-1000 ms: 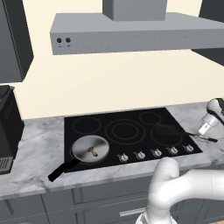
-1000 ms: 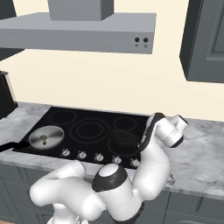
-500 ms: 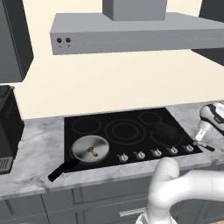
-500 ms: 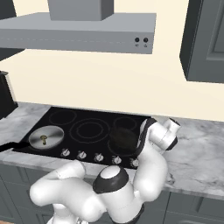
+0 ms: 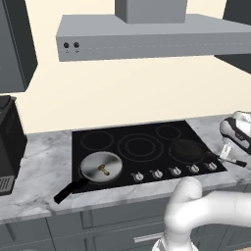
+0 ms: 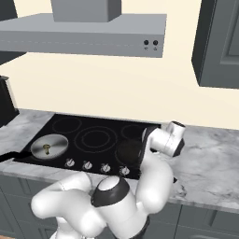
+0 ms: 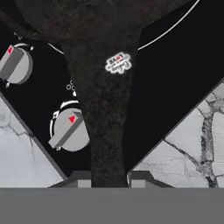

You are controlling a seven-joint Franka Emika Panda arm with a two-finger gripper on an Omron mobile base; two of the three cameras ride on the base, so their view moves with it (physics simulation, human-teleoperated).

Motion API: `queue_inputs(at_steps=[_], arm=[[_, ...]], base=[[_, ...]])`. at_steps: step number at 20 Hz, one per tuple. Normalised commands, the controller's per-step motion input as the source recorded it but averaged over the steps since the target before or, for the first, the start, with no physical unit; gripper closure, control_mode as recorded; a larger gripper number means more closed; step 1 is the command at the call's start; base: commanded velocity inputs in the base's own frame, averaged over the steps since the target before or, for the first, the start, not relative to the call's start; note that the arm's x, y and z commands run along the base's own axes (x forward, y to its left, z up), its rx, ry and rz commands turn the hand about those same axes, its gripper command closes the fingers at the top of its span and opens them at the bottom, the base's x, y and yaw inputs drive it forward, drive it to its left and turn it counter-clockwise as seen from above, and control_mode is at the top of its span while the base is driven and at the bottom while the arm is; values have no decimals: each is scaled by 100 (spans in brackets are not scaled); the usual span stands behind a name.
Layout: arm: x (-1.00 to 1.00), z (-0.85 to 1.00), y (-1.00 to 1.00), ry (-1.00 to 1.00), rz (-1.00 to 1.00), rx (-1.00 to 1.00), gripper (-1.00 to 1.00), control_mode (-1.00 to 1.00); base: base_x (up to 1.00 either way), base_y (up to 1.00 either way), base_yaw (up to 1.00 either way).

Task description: Place both pans onto different burners. Then place the mushroom and the chicken drumstick on different pans.

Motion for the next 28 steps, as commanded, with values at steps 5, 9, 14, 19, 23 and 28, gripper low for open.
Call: queue_inputs(at_steps=[5, 9, 14, 19, 23, 28], arm=[[18, 0, 0, 0, 0, -31, 100, -100], [28, -6, 0, 0, 0, -16, 100, -100], [17, -6, 3, 1, 0, -3, -100, -100], [0, 5, 0, 0, 0, 0, -100, -100], [-1, 62, 4, -1, 0, 0, -100, -100], [-1, 57, 43, -3, -4, 0, -100, -100]], base=[[0, 0, 0], [0, 0, 0], [0, 0, 0], [0, 0, 0], [0, 0, 0], [0, 0, 0]])
